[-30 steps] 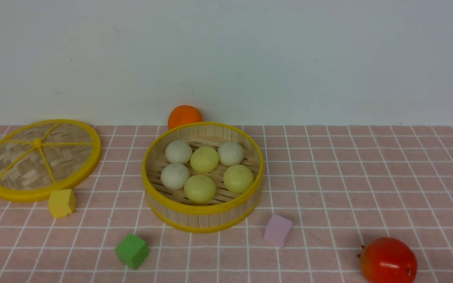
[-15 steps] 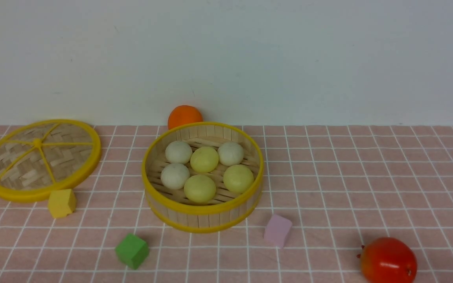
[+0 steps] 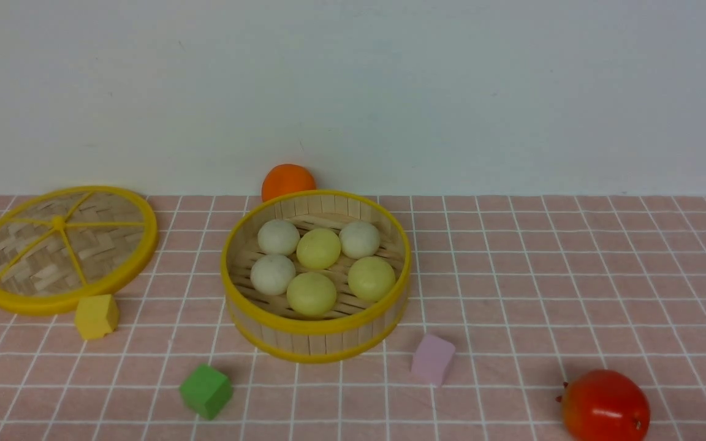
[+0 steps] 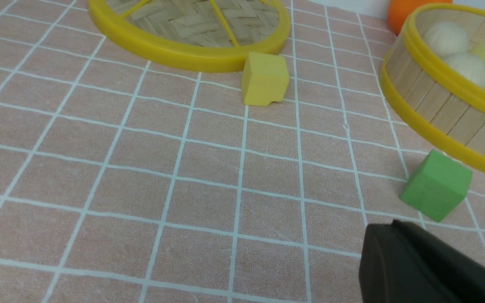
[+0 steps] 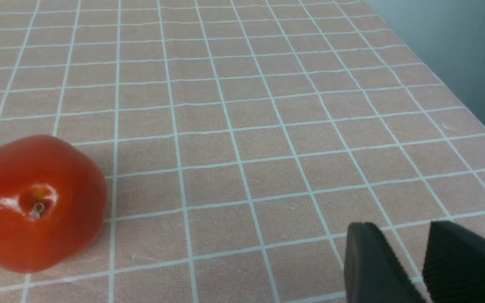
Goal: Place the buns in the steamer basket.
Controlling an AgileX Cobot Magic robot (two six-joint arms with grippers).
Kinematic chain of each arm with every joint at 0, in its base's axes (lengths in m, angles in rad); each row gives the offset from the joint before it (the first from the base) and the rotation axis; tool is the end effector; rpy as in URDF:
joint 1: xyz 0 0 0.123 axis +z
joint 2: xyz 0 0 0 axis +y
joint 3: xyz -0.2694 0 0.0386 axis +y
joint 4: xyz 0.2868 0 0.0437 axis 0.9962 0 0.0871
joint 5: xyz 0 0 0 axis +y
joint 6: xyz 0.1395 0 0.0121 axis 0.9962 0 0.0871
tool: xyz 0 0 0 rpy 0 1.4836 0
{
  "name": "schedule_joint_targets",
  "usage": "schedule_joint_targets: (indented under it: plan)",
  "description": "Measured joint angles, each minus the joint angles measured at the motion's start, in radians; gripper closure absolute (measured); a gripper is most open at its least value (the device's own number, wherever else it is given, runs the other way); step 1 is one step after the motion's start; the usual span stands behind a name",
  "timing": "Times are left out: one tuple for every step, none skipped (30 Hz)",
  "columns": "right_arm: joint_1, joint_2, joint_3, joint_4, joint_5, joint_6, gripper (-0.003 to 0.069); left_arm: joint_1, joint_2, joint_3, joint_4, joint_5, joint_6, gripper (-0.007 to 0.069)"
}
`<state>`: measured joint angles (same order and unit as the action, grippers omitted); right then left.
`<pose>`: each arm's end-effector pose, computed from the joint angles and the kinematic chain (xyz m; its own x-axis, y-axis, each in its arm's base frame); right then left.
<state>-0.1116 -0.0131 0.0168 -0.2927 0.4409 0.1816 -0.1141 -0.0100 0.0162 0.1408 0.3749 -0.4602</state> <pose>0.1452 -0.0336 0.1542 -0.3501 -0.0450 -0.9356 0.1970 0.9730 -0.1205 0.1511 -0.0101 0.1607 -0.2903 -0.2916 -0.9114 -0.0307 0.9548 -0.2957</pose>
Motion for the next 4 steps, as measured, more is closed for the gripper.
schedule_joint_targets:
  plan:
    - [0.0,0.0,0.0,0.0,0.0,0.0,0.0417,0.0,0.0,0.0,0.0,0.0,0.0,0.0585]
    - [0.0,0.0,0.0,0.0,0.0,0.0,0.0417,0.0,0.0,0.0,0.0,0.0,0.0,0.0585]
    - [0.0,0.0,0.0,0.0,0.0,0.0,0.0417,0.0,0.0,0.0,0.0,0.0,0.0,0.0585]
    - [0.0,0.0,0.0,0.0,0.0,0.0,0.0417,0.0,0.0,0.0,-0.001,0.0,0.0,0.0585]
